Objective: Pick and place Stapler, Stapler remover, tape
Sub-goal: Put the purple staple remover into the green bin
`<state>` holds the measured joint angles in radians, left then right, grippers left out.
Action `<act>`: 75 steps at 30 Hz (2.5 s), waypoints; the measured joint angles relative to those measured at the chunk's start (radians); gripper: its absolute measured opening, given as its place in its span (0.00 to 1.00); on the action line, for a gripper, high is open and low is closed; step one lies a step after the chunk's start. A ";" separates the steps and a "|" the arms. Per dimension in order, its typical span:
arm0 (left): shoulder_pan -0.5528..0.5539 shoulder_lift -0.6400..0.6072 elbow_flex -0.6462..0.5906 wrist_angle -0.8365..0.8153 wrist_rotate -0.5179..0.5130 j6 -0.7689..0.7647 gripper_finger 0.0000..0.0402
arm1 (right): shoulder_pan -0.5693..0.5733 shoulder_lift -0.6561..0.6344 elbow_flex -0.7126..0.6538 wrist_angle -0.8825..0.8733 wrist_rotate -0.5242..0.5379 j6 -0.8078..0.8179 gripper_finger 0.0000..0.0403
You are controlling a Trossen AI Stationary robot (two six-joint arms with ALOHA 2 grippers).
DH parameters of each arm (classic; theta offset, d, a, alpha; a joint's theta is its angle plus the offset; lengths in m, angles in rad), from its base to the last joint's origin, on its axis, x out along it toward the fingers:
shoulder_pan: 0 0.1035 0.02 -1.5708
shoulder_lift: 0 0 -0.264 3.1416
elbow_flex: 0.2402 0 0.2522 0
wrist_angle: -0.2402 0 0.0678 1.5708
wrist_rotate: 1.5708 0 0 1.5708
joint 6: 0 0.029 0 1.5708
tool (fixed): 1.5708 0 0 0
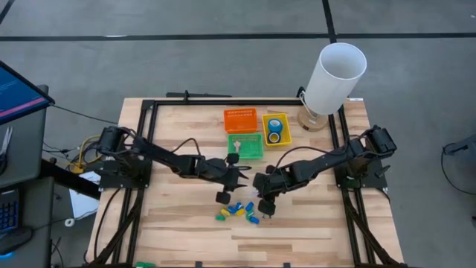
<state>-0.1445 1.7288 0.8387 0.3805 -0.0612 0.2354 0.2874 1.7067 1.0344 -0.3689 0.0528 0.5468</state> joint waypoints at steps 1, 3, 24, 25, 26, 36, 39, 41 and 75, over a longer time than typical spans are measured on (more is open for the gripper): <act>0.003 0.001 0.000 -0.001 0.025 -0.006 0.29 | 0.000 -0.001 0.000 0.002 0.000 0.000 0.08; 0.006 0.010 0.000 0.009 0.082 -0.030 0.29 | -0.002 -0.001 0.000 0.001 0.000 0.000 0.10; 0.026 0.140 0.000 0.161 0.186 -0.089 0.29 | -0.022 -0.001 0.000 -0.005 0.000 -0.005 0.10; 0.026 0.140 0.000 0.161 0.186 -0.092 0.29 | -0.022 -0.001 0.000 -0.003 0.000 -0.005 0.09; 0.026 0.140 0.000 0.161 0.186 -0.094 0.29 | -0.022 -0.001 0.000 -0.001 0.000 -0.005 0.08; 0.026 0.140 0.000 0.161 0.163 -0.092 0.29 | -0.021 -0.002 0.000 0.011 0.000 -0.007 0.11; 0.026 0.140 0.000 0.168 0.159 -0.091 0.29 | -0.021 -0.002 0.000 0.011 0.000 -0.008 0.10; 0.024 0.141 0.000 0.171 0.159 -0.085 0.29 | -0.021 -0.002 0.000 0.016 0.000 -0.008 0.09; 0.022 0.261 0.123 0.168 0.163 -0.083 0.21 | -0.014 -0.004 0.001 0.036 0.001 -0.032 0.12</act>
<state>-0.1226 1.9900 0.9619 0.5484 0.1017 0.1524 0.2733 1.7027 1.0351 -0.3333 0.0536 0.5151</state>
